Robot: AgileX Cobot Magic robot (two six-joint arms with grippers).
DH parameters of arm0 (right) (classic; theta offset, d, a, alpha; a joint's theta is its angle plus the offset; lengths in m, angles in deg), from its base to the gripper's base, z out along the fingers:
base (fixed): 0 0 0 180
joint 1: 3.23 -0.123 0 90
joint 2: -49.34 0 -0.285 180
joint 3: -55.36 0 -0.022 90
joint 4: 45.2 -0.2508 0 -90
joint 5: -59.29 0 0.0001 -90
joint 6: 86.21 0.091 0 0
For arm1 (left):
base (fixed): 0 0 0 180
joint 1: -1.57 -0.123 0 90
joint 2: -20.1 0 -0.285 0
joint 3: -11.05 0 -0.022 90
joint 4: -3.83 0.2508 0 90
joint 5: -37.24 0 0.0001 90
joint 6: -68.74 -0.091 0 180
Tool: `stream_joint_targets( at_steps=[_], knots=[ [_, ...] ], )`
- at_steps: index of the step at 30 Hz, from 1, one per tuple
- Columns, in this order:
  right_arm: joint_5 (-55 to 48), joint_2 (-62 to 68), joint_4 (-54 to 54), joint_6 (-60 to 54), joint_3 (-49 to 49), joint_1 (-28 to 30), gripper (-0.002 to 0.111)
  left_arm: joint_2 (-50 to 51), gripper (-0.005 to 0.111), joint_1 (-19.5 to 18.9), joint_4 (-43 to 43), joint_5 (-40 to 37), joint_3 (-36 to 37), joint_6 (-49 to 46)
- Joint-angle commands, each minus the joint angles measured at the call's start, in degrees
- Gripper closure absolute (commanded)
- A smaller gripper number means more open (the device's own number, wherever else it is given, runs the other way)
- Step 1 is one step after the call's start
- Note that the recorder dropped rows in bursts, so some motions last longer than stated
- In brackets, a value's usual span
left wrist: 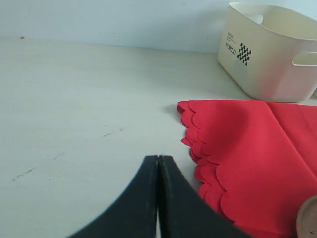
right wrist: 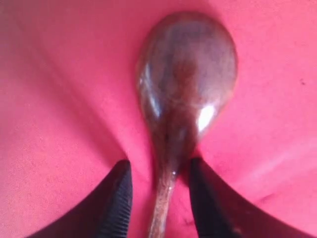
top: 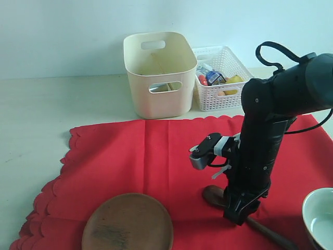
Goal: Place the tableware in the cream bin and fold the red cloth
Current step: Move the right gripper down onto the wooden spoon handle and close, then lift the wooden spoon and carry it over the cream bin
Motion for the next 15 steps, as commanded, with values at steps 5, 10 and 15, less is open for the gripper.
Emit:
stream_joint_targets(
  at_steps=[5,10,15],
  knots=[
    [3.1,0.4,-0.1,2.0,-0.2,-0.1,0.096,-0.3,0.107,-0.2,0.1,0.4,0.2,0.1],
    [1.7,0.2,0.1,4.3,0.1,-0.1,0.108,-0.3,0.107,-0.2,0.1,0.4,0.2,0.1],
    [-0.1,-1.2,0.3,6.0,2.6,-0.1,0.108,-0.3,0.107,-0.2,0.1,0.4,0.2,0.1]
  ],
)
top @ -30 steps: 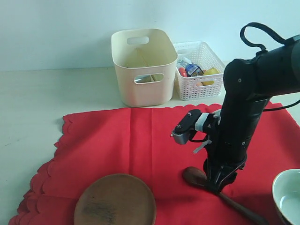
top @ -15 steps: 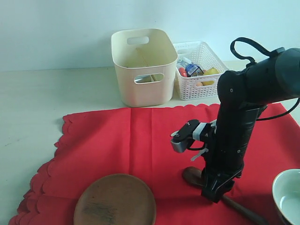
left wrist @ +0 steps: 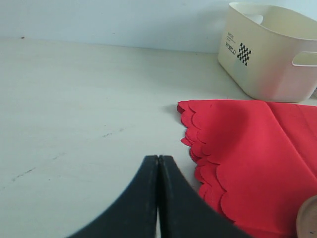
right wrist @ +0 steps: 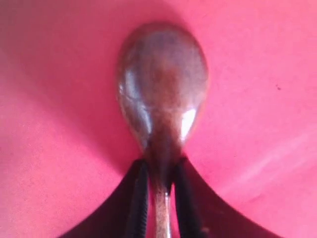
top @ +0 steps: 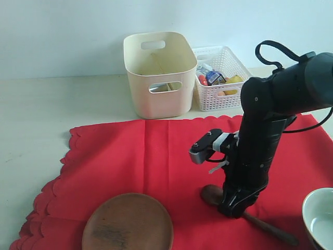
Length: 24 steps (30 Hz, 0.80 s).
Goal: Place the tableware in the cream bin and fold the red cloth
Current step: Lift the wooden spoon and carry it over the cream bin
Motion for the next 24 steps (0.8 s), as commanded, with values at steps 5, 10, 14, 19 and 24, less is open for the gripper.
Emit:
stream_joint_targets(
  at_steps=[5,10,14,19,24],
  knots=[
    [0.2,-5.0,0.4,3.1,2.7,-0.1,0.108,-0.3,0.107,-0.2,0.1,0.4,0.2,0.1],
    [1.7,-10.0,0.4,3.1,2.9,-0.1,0.108,-0.3,0.107,-0.2,0.1,0.4,0.2,0.1],
    [4.5,-14.0,-1.9,3.1,2.9,-0.1,0.108,-0.3,0.107,-0.2,0.1,0.4,0.2,0.1],
    [8.5,-18.0,-6.4,3.0,2.9,-0.1,0.108,-0.3,0.107,-0.2,0.1,0.4,0.2,0.1],
    [14.0,-20.9,-7.0,3.2,2.9,0.0,0.108,-0.3,0.107,-0.2,0.1,0.4,0.2,0.1]
  ],
)
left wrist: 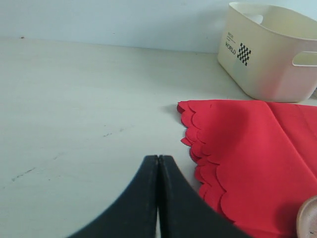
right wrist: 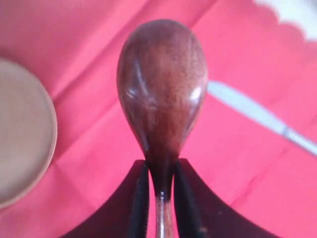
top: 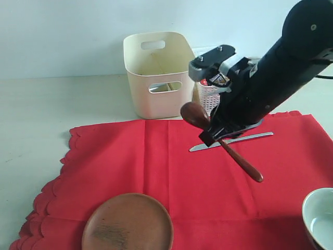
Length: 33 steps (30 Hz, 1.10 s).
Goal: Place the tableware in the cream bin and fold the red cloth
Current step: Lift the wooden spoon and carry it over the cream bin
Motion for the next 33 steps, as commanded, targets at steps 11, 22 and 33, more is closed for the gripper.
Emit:
stream_joint_targets(
  at_steps=[11,22,33],
  knots=[
    [13.8,0.7,-8.5,-1.0,9.7,5.4,0.108,-0.3,0.107,-0.2,0.1,0.4,0.2,0.1],
    [4.1,17.7,-46.7,-31.6,29.3,13.6,0.108,-0.3,0.107,-0.2,0.1,0.4,0.2,0.1],
    [4.0,34.6,-48.6,-33.3,49.8,13.8,0.108,-0.3,0.107,-0.2,0.1,0.4,0.2,0.1]
  ],
)
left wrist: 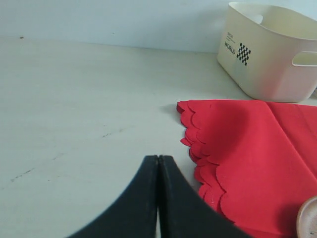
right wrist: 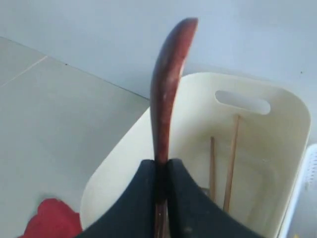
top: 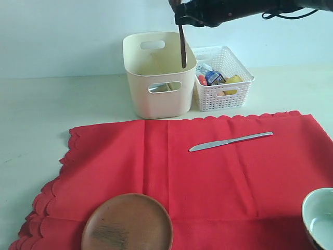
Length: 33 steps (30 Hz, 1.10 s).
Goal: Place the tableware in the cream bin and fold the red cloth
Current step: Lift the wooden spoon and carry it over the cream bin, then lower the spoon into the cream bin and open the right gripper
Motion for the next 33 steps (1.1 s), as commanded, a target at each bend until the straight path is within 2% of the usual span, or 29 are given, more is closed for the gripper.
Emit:
stream_joint_targets(
  at_steps=[1,9,20,25,28,30,33],
  knots=[
    [0.1,5.9,-0.7,-0.8,7.6,0.3,0.108,-0.3,0.107,-0.2,0.1,0.4,0.2,0.1],
    [0.2,15.0,-0.4,-2.7,16.1,0.3,0.108,-0.3,0.107,-0.2,0.1,0.4,0.2,0.1],
    [-2.9,19.0,0.2,-9.4,16.7,0.3,0.108,-0.3,0.107,-0.2,0.1,0.4,0.2,0.1],
    [-4.5,19.3,10.0,-9.4,16.7,-1.7,0.108,-0.3,0.107,-0.2,0.1,0.4,0.2,0.1],
    [-4.5,19.3,10.9,-9.2,16.7,-2.2,0.108,-0.3,0.107,-0.2,0.1,0.4,0.2,0.1],
    [-4.3,19.3,11.5,-7.1,16.7,-2.3,0.105,-0.3,0.107,-0.2,0.1,0.4,0.2,0.1],
    [-4.3,19.3,13.8,-3.1,16.7,-2.3,0.093,-0.3,0.107,-0.2,0.1,0.4,0.2,0.1]
  ],
)
